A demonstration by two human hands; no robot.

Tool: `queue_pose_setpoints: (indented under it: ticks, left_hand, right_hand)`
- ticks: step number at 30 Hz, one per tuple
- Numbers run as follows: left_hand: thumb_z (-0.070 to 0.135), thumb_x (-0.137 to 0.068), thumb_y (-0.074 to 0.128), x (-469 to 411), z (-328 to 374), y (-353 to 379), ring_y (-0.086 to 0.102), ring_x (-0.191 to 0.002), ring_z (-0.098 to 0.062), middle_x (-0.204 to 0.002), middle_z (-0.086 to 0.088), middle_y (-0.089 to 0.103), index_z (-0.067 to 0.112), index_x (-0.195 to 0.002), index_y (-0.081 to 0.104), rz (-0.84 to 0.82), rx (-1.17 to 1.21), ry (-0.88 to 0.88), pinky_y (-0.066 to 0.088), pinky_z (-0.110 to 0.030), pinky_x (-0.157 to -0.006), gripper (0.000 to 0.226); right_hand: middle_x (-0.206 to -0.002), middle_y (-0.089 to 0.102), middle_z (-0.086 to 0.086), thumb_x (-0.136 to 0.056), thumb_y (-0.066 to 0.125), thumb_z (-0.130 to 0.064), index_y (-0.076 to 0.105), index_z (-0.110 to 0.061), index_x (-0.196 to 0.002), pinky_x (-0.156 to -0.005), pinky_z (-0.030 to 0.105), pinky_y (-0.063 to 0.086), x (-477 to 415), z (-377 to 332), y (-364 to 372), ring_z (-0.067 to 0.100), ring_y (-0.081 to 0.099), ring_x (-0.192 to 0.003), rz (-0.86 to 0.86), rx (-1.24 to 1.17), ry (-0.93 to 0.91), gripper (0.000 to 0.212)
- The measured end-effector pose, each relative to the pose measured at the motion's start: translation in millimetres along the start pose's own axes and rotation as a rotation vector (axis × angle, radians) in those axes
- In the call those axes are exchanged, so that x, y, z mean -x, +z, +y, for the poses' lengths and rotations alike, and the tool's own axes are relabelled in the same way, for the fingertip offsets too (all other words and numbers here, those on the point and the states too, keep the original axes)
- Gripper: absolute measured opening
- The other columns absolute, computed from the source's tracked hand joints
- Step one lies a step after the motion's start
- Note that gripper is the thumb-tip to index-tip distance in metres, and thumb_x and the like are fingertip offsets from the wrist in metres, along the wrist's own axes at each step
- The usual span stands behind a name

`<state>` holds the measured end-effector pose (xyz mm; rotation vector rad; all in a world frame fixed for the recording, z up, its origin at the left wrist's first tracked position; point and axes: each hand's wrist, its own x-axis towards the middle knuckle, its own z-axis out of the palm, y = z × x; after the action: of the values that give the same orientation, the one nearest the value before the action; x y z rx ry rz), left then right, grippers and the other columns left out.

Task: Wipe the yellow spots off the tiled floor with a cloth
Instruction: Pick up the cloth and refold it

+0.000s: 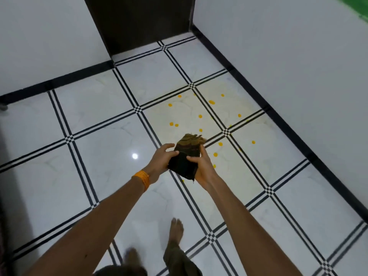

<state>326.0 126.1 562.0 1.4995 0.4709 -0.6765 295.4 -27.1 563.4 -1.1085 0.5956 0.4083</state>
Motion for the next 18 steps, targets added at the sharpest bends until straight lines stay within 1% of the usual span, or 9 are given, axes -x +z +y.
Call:
queue_pose_setpoints:
  ticks: [3,5,7,9,10,12,15,16,18]
  left_hand:
    - [0.011,-0.090,0.066,-40,-22,-19,0.066,-0.103,-0.028,-0.114,-0.016,0.063,0.018,-0.130,0.056,-0.035,-0.030,-0.068,0.060,-0.041,-0.082,0.042]
    - [0.005,-0.088,0.065,-78,-40,-32,0.067,-0.101,-0.031,-0.113,-0.019,0.063,0.018,-0.126,0.059,-0.100,-0.080,-0.073,0.060,-0.048,-0.083,0.040]
    - [0.002,-0.088,0.063,-116,-62,-46,0.067,-0.100,-0.029,-0.111,-0.014,0.065,0.021,-0.121,0.063,-0.137,-0.144,-0.051,0.061,-0.046,-0.080,0.038]
    - [0.001,-0.088,0.062,-158,-85,-61,0.067,-0.100,-0.028,-0.104,-0.007,0.064,0.022,-0.120,0.063,-0.163,-0.180,-0.043,0.062,-0.044,-0.078,0.038]
    - [0.001,-0.088,0.062,-181,-98,-68,0.067,-0.100,-0.028,-0.102,-0.005,0.064,0.021,-0.121,0.064,-0.182,-0.193,-0.047,0.061,-0.044,-0.079,0.038]
    - [0.003,-0.087,0.064,-235,-132,-85,0.067,-0.102,-0.029,-0.109,-0.010,0.065,0.019,-0.121,0.064,-0.235,-0.228,-0.048,0.061,-0.044,-0.081,0.038]
    - [0.003,-0.087,0.063,-304,-173,-97,0.066,-0.102,-0.030,-0.117,-0.015,0.063,0.014,-0.122,0.063,-0.305,-0.240,-0.022,0.062,-0.042,-0.078,0.036]
    - [0.001,-0.089,0.061,-322,-182,-99,0.066,-0.100,-0.028,-0.117,-0.015,0.063,0.011,-0.122,0.062,-0.320,-0.251,0.001,0.062,-0.040,-0.076,0.035]
    - [-0.001,-0.090,0.059,-361,-211,-107,0.066,-0.099,-0.026,-0.117,-0.015,0.062,0.008,-0.123,0.061,-0.330,-0.251,-0.011,0.062,-0.037,-0.073,0.034]
  right_hand:
    - [-0.132,0.066,0.016,-0.093,0.050,0.016,0.047,-0.027,-0.146,-0.081,0.044,0.062,-33,30,6,0.035,0.070,-0.110,0.082,-0.046,0.070,0.068]
    - [-0.130,0.066,0.016,-0.091,0.050,0.017,0.048,-0.025,-0.145,-0.073,0.042,0.062,-68,55,8,0.034,0.072,-0.104,0.136,-0.056,0.085,0.068]
    - [-0.125,0.067,0.016,-0.089,0.050,0.019,0.051,-0.021,-0.140,-0.066,0.039,0.062,-103,80,10,0.030,0.074,-0.095,0.202,-0.066,0.090,0.064]
    - [-0.122,0.068,0.015,-0.088,0.051,0.019,0.054,-0.019,-0.136,-0.063,0.038,0.061,-143,108,11,0.027,0.074,-0.091,0.268,-0.088,0.100,0.062]
    - [-0.121,0.068,0.014,-0.088,0.052,0.019,0.055,-0.019,-0.135,-0.064,0.038,0.061,-165,124,9,0.028,0.073,-0.092,0.300,-0.084,0.101,0.060]
    - [-0.117,0.070,0.013,-0.087,0.055,0.016,0.060,-0.021,-0.127,-0.069,0.041,0.062,-216,164,6,0.031,0.072,-0.097,0.334,-0.079,0.083,0.054]
    - [-0.117,0.071,0.016,-0.086,0.057,0.014,0.064,-0.021,-0.122,-0.086,0.052,0.061,-285,220,-5,0.037,0.071,-0.104,0.384,-0.112,0.035,0.050]
    - [-0.117,0.071,0.017,-0.086,0.055,0.015,0.064,-0.018,-0.122,-0.088,0.053,0.060,-304,236,-11,0.037,0.070,-0.105,0.400,-0.137,0.015,0.050]
    - [-0.118,0.071,0.020,-0.086,0.050,0.019,0.062,-0.010,-0.123,-0.085,0.049,0.061,-343,273,-17,0.037,0.071,-0.105,0.382,-0.185,-0.001,0.049]
